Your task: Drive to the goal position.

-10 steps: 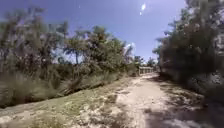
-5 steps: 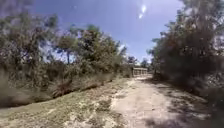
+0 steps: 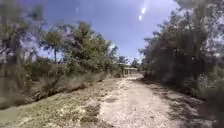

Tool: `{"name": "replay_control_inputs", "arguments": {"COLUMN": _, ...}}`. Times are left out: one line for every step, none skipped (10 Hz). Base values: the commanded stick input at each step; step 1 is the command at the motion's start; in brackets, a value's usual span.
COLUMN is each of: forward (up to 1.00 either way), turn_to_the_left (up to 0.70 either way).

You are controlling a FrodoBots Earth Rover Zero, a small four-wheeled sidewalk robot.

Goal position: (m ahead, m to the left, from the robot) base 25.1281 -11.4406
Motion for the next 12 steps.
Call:
{"name": "replay_control_inputs", "arguments": {"forward": 0.70, "turn_to_the_left": 0.00}}
{"name": "replay_control_inputs", "arguments": {"forward": 0.70, "turn_to_the_left": 0.00}}
{"name": "replay_control_inputs", "arguments": {"forward": 0.70, "turn_to_the_left": 0.00}}
{"name": "replay_control_inputs", "arguments": {"forward": 0.70, "turn_to_the_left": 0.00}}
{"name": "replay_control_inputs", "arguments": {"forward": 0.70, "turn_to_the_left": 0.00}}
{"name": "replay_control_inputs", "arguments": {"forward": 0.70, "turn_to_the_left": 0.00}}
{"name": "replay_control_inputs", "arguments": {"forward": 0.70, "turn_to_the_left": 0.00}}
{"name": "replay_control_inputs", "arguments": {"forward": 0.70, "turn_to_the_left": 0.00}}
{"name": "replay_control_inputs", "arguments": {"forward": 0.70, "turn_to_the_left": 0.00}}
{"name": "replay_control_inputs", "arguments": {"forward": 0.70, "turn_to_the_left": -0.14}}
{"name": "replay_control_inputs", "arguments": {"forward": 0.70, "turn_to_the_left": -0.35}}
{"name": "replay_control_inputs", "arguments": {"forward": 0.70, "turn_to_the_left": -0.35}}
